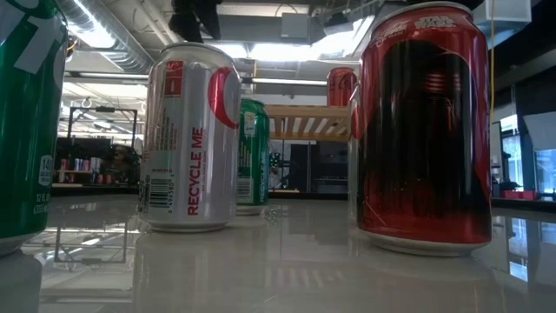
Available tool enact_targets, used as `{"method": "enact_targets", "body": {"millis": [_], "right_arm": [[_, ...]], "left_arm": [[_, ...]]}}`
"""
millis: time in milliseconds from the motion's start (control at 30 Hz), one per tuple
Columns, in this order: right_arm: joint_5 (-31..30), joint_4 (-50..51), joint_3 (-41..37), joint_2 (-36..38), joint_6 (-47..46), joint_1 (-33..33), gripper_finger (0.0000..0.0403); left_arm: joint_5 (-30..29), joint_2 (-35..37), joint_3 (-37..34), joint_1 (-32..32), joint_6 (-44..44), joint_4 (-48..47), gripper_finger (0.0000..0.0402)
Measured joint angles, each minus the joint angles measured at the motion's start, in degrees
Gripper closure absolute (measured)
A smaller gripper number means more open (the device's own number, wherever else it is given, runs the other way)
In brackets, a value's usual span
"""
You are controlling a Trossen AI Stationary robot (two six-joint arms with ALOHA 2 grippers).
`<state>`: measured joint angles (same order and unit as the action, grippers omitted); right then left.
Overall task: Place canned beverage on shelf
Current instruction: Put the red white soda can on the shelf
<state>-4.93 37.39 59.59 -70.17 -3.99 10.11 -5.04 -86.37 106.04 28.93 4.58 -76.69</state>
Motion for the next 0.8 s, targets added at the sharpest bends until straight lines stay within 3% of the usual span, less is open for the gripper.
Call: {"method": "enact_targets", "body": {"millis": [333, 533, 800], "right_arm": [[0.9, -0.1, 0.0, 0.0, -0.7, 0.0, 0.0033], [8.8, -3.9, 0.0, 0.0, -0.7, 0.0, 0.0033], [18.0, -12.9, 0.0, 0.0, -1.1, 0.1, 0.0033]], "left_arm": [[0.0, 7.4, 0.0, -1.1, 1.9, 0.0, 0.0020], [3.2, 11.5, 0.1, -5.1, 4.5, 0.6, 0.0020], [4.1, 14.2, 0.1, -17.1, 4.5, 7.9, 0.0020]]}}
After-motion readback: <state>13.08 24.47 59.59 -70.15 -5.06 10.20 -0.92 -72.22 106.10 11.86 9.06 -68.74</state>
